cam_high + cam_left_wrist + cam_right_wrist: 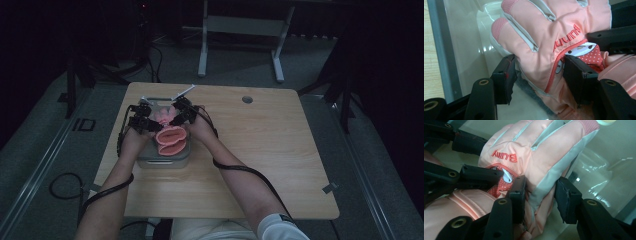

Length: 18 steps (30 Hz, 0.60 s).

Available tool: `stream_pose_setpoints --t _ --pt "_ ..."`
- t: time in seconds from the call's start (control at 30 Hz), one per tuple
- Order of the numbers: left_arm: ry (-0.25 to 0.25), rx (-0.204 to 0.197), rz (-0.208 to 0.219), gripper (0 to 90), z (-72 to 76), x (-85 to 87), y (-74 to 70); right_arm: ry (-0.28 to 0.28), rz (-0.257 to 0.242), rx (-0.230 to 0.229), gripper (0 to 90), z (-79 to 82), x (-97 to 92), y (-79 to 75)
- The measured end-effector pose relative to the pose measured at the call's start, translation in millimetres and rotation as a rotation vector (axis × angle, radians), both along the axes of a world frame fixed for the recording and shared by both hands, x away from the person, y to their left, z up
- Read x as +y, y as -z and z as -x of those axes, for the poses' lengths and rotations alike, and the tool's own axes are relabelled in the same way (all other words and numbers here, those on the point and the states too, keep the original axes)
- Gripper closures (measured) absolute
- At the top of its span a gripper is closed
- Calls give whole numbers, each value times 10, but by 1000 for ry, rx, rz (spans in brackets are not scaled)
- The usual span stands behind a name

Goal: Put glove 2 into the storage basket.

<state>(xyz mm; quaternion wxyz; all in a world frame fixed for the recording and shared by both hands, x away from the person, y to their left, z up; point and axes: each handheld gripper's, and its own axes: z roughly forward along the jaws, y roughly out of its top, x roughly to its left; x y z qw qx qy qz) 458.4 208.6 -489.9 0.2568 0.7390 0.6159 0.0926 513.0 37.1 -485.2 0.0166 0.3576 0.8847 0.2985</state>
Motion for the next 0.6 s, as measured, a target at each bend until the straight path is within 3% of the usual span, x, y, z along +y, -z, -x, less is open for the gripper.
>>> stream_pose_setpoints --t 0.27,0.5,0.6 --pt "-3 -19 6 402 53 57 -104 -6 -49 28 601 8 -19 -80" --pt "-9 -35 61 375 126 202 -192 -21 -112 24 601 36 -38 -213" --pt "-8 -47 59 375 160 224 -226 -28 -124 20 609 53 -38 -258"
